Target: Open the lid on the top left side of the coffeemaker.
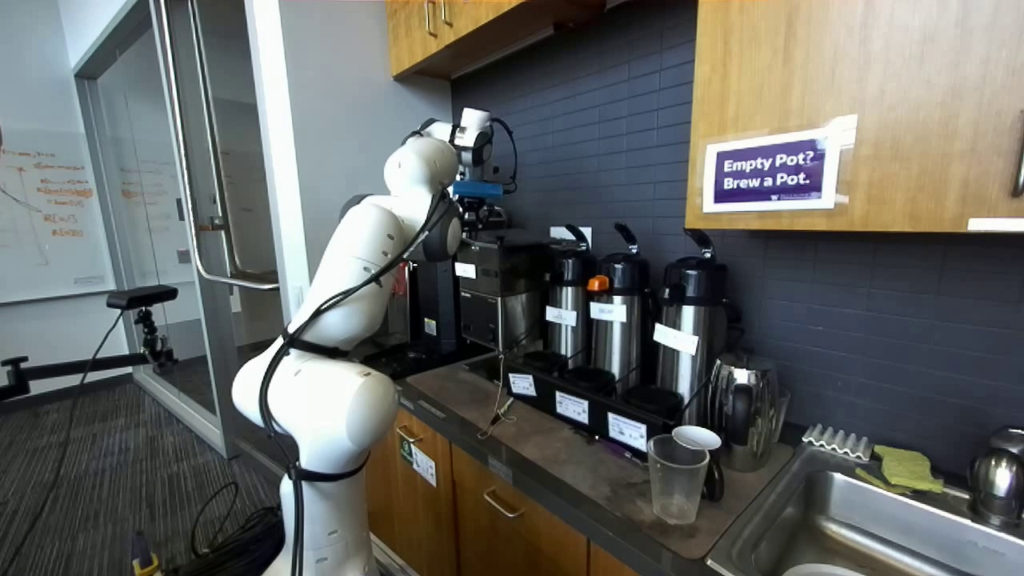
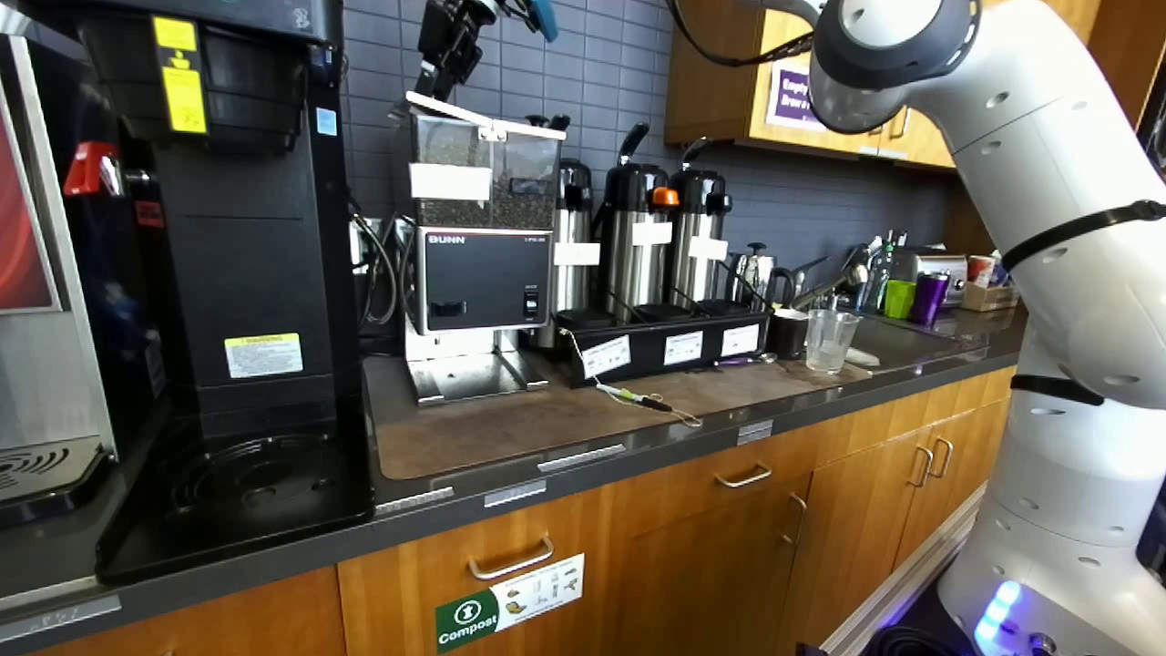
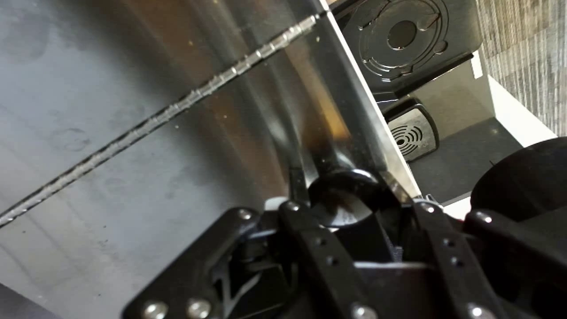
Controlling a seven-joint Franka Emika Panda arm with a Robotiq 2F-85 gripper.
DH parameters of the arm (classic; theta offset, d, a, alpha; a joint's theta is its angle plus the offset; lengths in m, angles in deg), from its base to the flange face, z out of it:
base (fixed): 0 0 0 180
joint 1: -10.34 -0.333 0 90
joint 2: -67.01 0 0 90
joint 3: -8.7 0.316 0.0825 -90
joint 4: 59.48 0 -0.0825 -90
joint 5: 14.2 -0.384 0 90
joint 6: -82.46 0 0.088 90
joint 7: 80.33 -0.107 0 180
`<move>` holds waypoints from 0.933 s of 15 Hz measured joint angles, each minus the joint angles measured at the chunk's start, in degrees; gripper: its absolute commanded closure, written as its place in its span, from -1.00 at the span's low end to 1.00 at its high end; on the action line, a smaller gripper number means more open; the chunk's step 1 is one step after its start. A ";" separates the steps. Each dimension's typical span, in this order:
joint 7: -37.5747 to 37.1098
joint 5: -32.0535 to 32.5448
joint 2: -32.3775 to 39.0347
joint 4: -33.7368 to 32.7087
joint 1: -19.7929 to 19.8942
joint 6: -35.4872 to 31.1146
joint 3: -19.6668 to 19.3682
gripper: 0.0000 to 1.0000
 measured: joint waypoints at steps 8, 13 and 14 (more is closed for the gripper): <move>-0.03 0.00 -0.60 0.04 0.23 0.15 0.00 0.66; -0.13 0.00 -1.17 0.14 0.46 0.31 0.00 0.66; -0.16 0.00 -1.29 0.16 0.51 0.32 0.00 0.66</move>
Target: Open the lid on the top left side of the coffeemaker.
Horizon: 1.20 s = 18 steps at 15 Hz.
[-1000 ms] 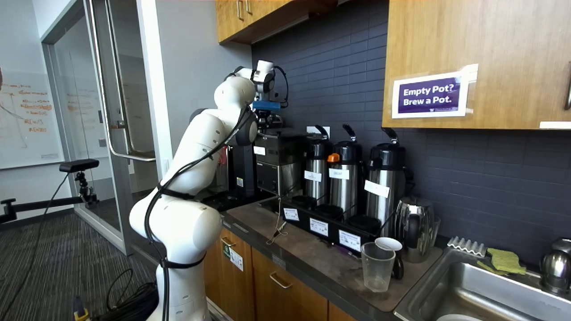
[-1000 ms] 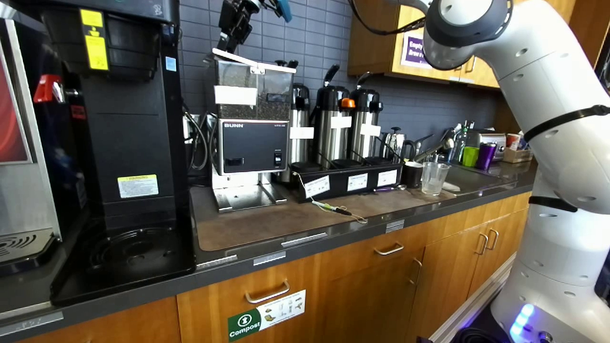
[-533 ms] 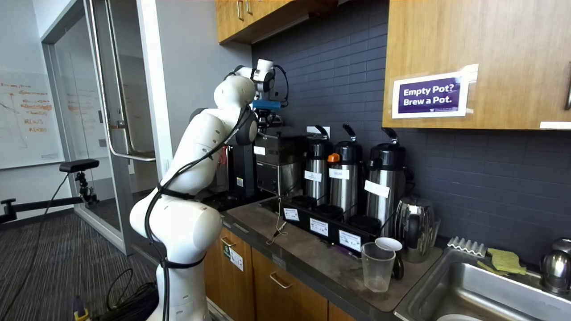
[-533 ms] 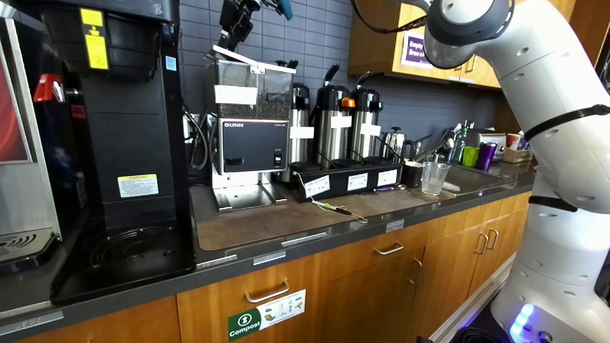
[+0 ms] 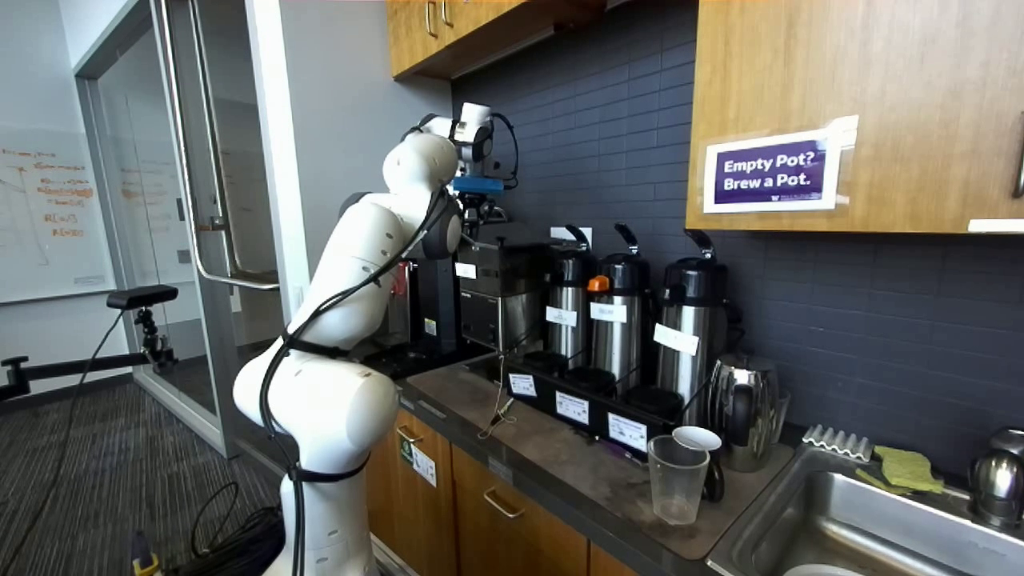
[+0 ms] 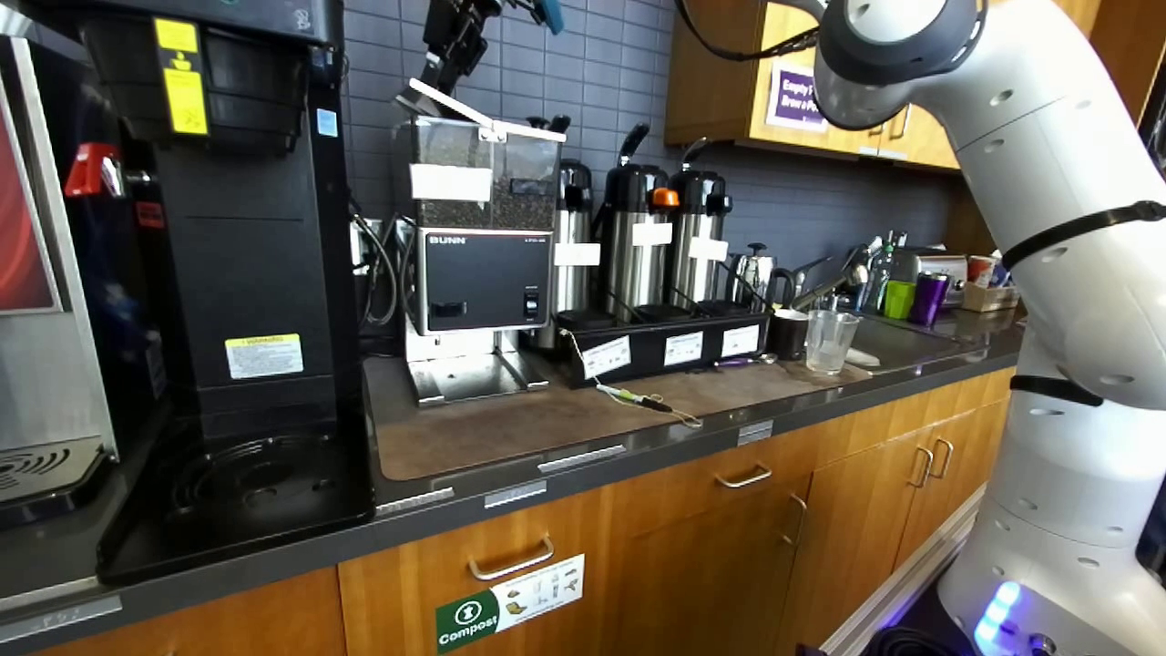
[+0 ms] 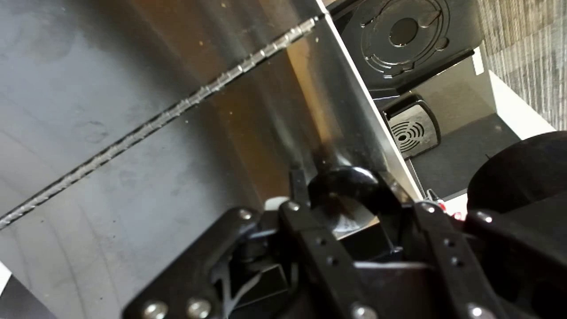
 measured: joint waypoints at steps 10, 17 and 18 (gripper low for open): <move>-0.18 0.09 -1.10 0.74 0.26 -0.04 -0.06 0.66; -0.49 -0.04 -2.47 1.84 1.04 -0.26 -0.04 0.66; -0.57 -0.04 -2.82 1.98 1.24 -0.32 -0.05 0.66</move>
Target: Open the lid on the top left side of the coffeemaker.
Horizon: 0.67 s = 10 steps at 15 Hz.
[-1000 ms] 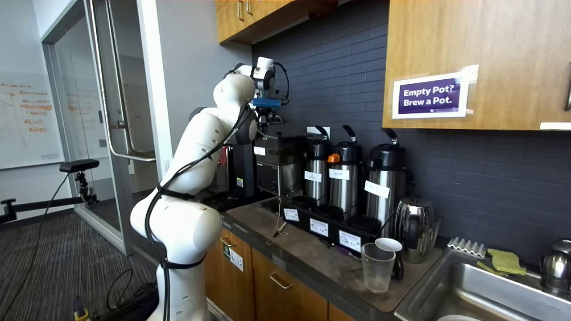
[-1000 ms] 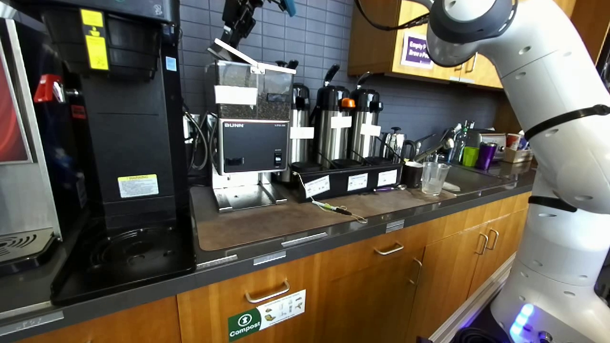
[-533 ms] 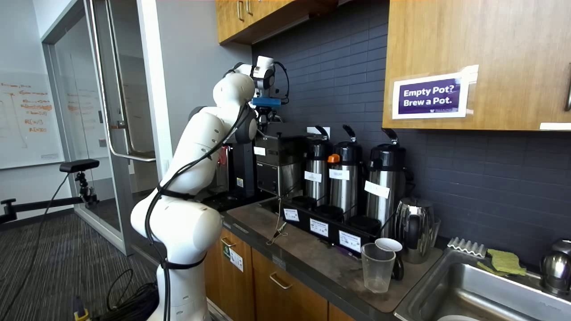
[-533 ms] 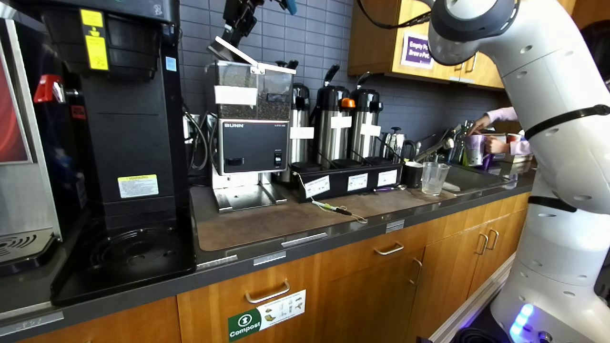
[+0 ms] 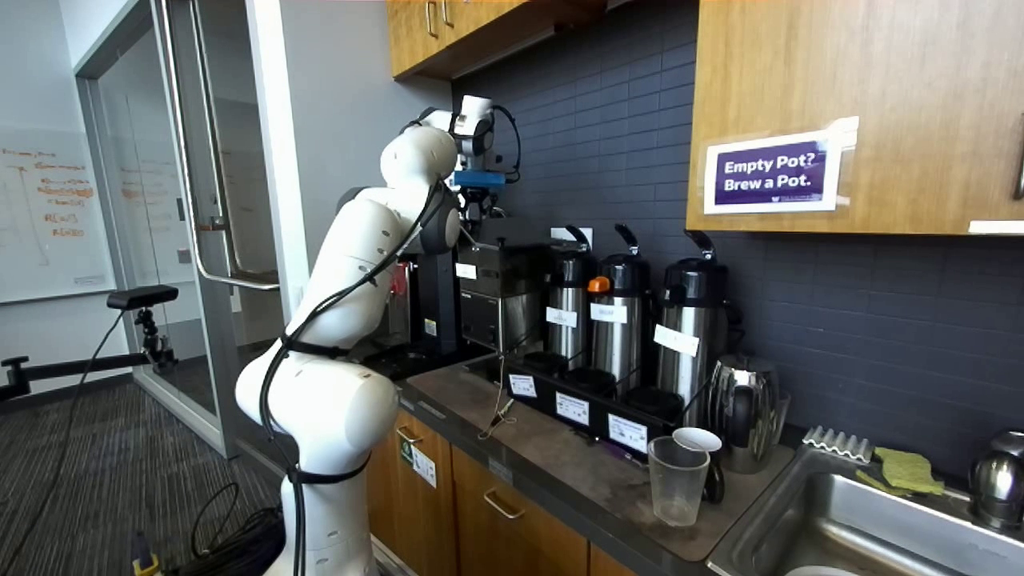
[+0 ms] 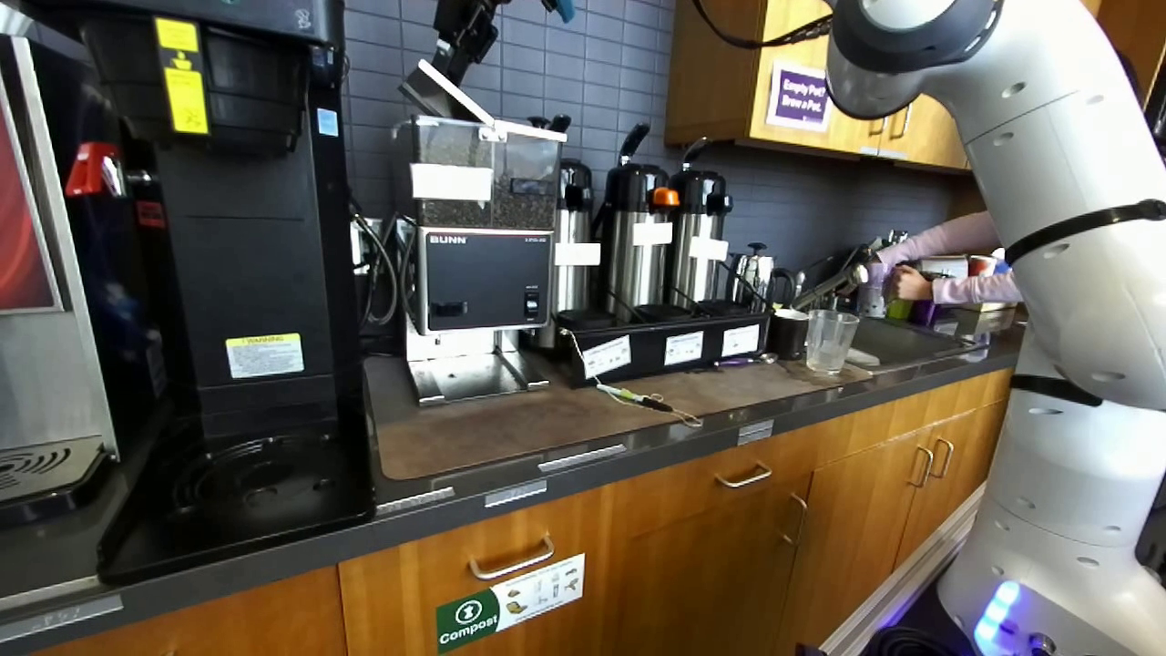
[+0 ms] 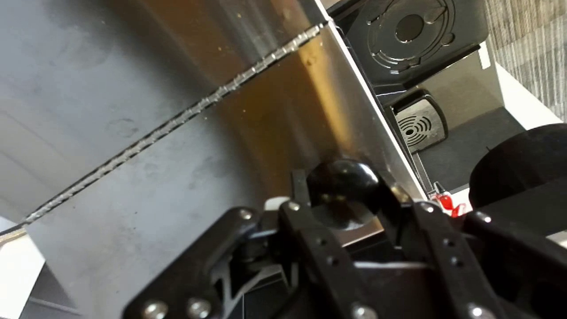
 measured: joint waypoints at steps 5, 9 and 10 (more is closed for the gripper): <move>-1.17 0.00 -6.99 -0.06 2.77 -1.31 -0.45 0.66; -1.36 -0.31 -11.48 0.39 5.88 -1.29 -0.61 0.66; -1.36 -1.23 -12.31 0.74 6.80 -1.28 -0.62 0.66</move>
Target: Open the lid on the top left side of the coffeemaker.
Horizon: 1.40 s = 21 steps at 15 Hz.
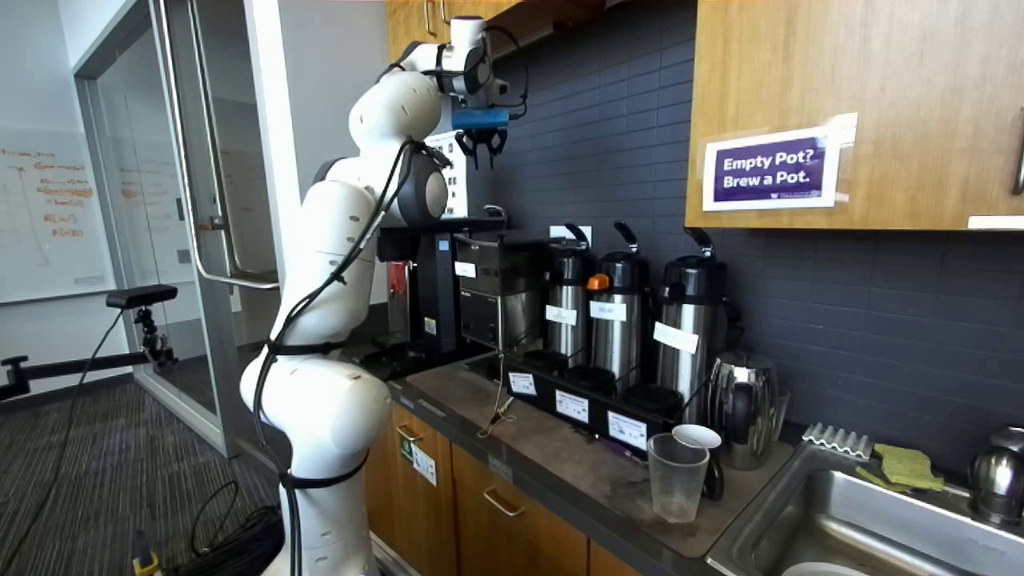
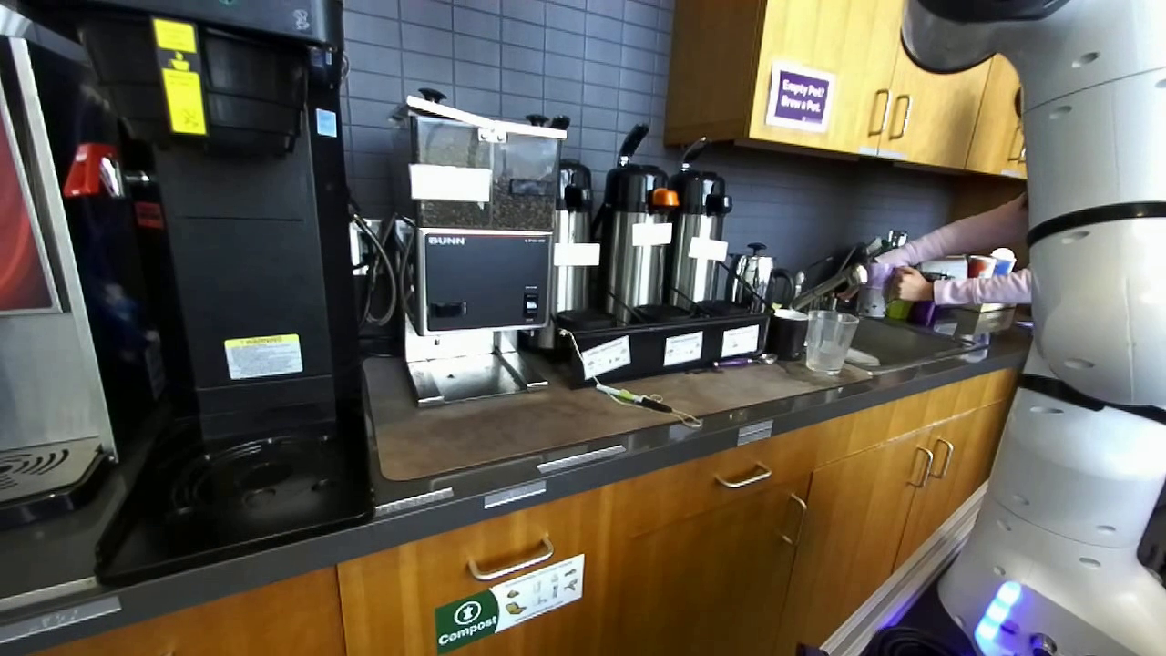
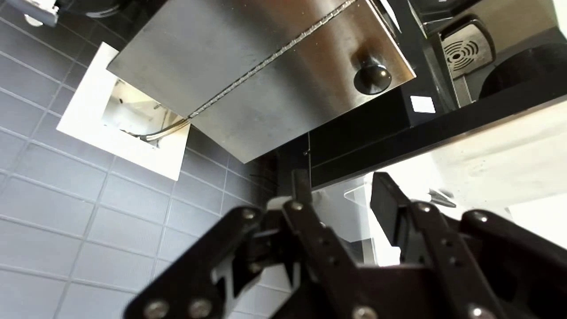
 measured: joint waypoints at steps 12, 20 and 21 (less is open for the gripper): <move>-11.10 -10.30 -16.93 28.25 6.96 0.85 -1.16 0.66; -28.18 -6.10 -29.33 54.69 5.91 0.87 -3.20 0.66; -30.59 -5.68 -30.96 58.13 5.68 0.63 -3.69 0.66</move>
